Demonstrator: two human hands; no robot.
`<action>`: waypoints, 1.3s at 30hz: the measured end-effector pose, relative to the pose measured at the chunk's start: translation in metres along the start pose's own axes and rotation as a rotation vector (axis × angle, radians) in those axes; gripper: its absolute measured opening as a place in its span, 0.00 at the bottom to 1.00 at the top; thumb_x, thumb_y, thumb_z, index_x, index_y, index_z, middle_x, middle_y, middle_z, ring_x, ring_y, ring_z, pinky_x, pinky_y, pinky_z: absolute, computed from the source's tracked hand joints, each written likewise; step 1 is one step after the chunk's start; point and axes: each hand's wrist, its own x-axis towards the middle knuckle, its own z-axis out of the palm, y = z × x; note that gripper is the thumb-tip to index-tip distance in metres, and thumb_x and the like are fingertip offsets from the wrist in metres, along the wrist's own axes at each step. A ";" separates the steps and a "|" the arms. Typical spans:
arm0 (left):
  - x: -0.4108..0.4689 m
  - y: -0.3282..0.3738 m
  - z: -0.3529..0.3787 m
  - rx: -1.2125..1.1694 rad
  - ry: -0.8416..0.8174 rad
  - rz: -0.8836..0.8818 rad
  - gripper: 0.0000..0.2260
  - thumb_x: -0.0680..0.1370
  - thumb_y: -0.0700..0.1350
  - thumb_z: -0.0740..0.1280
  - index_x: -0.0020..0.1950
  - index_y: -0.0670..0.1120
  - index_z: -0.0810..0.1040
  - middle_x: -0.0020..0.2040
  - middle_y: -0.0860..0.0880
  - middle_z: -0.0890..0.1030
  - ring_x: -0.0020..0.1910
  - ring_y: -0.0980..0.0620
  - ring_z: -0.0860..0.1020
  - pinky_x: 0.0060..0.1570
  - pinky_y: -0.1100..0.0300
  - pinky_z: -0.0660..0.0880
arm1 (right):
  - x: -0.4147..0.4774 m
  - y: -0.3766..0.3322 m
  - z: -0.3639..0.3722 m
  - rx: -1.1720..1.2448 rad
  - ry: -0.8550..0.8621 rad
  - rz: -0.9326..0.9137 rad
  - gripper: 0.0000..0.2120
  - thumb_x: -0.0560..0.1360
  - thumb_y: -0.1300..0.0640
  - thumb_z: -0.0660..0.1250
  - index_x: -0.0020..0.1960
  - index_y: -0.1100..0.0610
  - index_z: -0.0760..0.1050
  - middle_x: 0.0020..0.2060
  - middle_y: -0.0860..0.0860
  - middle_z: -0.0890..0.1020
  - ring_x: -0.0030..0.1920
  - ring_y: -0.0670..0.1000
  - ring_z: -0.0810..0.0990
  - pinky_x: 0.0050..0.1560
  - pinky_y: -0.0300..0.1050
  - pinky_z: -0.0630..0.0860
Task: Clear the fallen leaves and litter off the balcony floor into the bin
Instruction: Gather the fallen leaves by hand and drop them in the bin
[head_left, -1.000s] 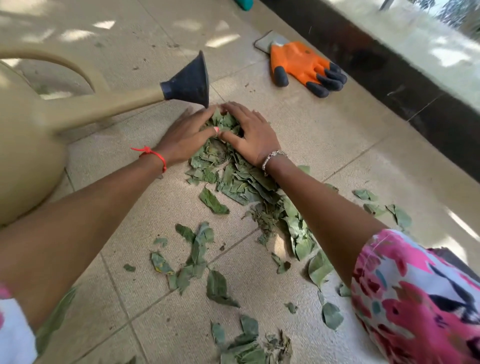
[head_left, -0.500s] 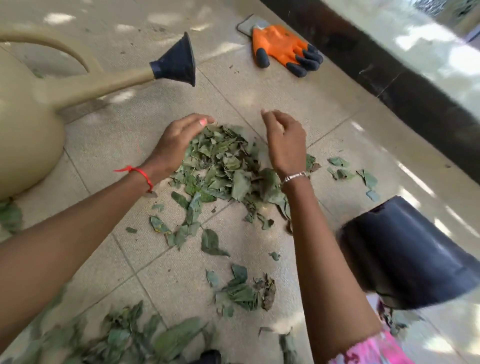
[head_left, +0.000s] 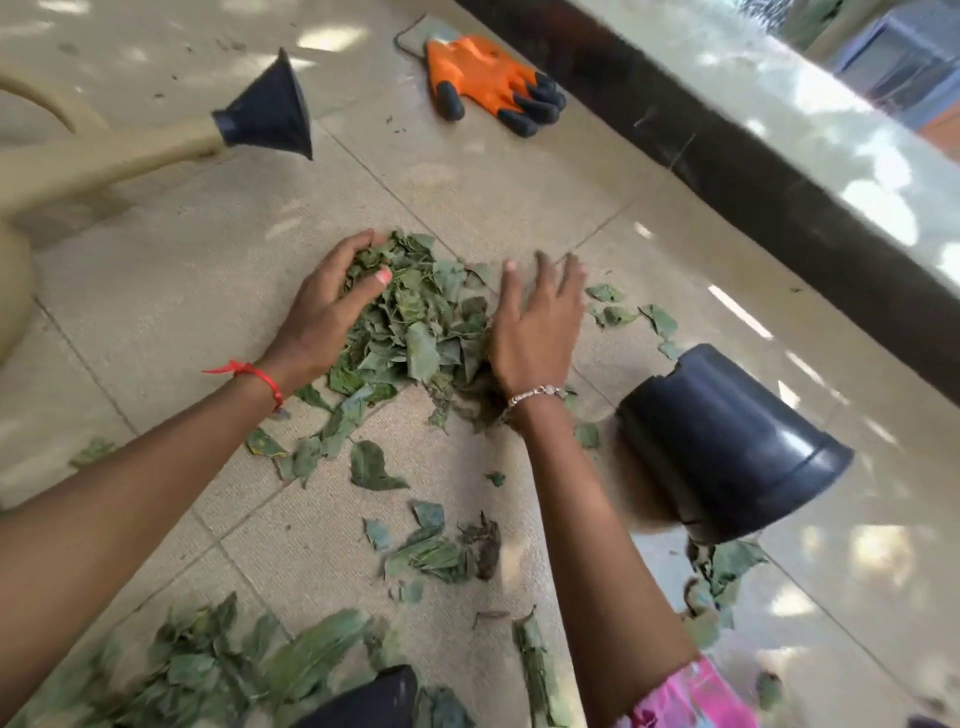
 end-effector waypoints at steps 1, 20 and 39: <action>0.000 -0.001 0.001 0.018 -0.004 0.006 0.26 0.74 0.55 0.58 0.71 0.49 0.65 0.72 0.53 0.64 0.71 0.59 0.61 0.71 0.60 0.56 | 0.003 0.004 -0.004 -0.086 0.058 0.063 0.28 0.80 0.41 0.48 0.73 0.57 0.60 0.75 0.56 0.52 0.76 0.53 0.47 0.75 0.54 0.46; -0.001 -0.002 0.002 0.022 -0.010 0.014 0.21 0.74 0.55 0.58 0.66 0.50 0.69 0.68 0.56 0.69 0.67 0.59 0.66 0.68 0.57 0.63 | 0.022 0.002 0.025 0.008 -0.161 -0.217 0.30 0.77 0.38 0.45 0.68 0.55 0.66 0.65 0.51 0.72 0.66 0.51 0.70 0.70 0.55 0.62; 0.001 -0.003 -0.023 -0.139 -0.089 0.009 0.22 0.75 0.56 0.57 0.64 0.45 0.72 0.63 0.49 0.76 0.66 0.55 0.72 0.66 0.62 0.66 | 0.001 -0.017 -0.003 0.380 -0.373 -0.226 0.27 0.73 0.35 0.52 0.64 0.49 0.72 0.60 0.44 0.75 0.57 0.41 0.73 0.56 0.36 0.68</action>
